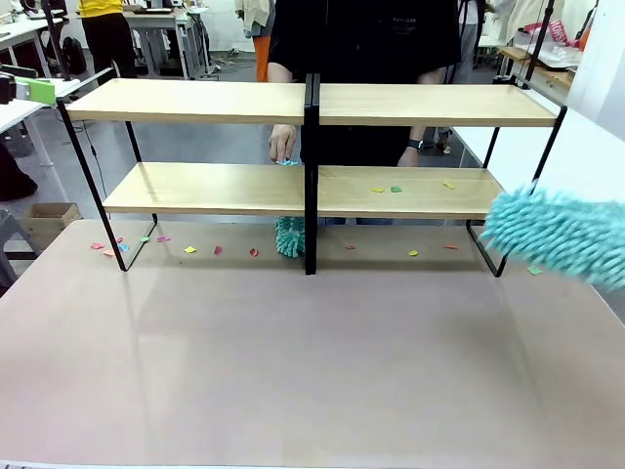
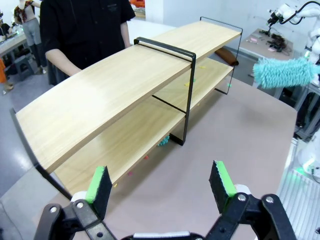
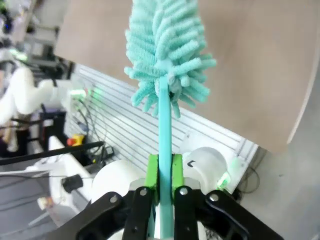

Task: Clean the shelves.
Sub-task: Clean another randomly selected level of the Shelf with the Duster.

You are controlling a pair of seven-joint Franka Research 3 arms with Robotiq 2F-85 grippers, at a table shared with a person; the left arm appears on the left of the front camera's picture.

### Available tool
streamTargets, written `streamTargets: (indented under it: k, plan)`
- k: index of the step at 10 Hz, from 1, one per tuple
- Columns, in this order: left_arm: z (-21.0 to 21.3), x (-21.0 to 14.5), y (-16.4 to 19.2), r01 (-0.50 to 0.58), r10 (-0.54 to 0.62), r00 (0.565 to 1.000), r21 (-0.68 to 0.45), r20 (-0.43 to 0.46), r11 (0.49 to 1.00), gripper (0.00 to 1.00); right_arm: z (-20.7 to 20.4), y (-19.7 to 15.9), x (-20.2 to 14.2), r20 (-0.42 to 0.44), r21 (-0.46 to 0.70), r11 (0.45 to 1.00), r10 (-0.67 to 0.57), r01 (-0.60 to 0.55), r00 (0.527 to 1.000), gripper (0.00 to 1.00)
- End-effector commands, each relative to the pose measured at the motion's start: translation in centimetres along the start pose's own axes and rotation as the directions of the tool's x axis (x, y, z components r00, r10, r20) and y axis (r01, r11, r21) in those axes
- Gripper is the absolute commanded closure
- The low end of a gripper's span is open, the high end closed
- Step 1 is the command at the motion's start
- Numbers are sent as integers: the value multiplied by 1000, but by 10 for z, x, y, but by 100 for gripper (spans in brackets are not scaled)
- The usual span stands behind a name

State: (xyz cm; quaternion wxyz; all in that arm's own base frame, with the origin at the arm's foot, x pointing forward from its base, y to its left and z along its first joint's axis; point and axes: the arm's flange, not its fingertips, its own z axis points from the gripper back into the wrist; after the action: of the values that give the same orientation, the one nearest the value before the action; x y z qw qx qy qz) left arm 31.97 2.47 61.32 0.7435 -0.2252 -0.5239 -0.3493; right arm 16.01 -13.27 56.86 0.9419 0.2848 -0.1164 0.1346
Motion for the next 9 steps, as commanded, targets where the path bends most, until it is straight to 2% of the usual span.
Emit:
streamTargets:
  k: [1, 2, 3, 4, 7, 9]
  plan:
    - [-1, -1, 1, -2, 2, 1000, -4, 1, 1000, 0, -62, 5, 13, -97, -8, 999, 49, -50, 994, 88]
    - [-1, -1, 1, -2, 2, 1000, -4, 1, 1000, 0, -85, 10, 15, -99, 28, 996, 83, -80, 992, 88]
    - [-1, -1, 1, -2, 2, 1000, -4, 1, 1000, 0, -87, 13, 9, -131, -18, 997, 65, -68, 989, 88]
    - [-1, -1, 1, -2, 2, 1000, -4, 1, 1000, 0, -72, 2, 10, -116, 17, 1000, 23, -21, 993, 88]
    - [-1, -1, 1, -2, 2, 1000, -4, 1, 1000, 0, -98, -5, 16, -179, -20, 1000, 8, -12, 984, 88]
    - [-1, -1, 1, -2, 2, 1000, -4, 1, 1000, 0, -90, -10, 15, -134, -22, 1000, -1, -2, 991, 88]
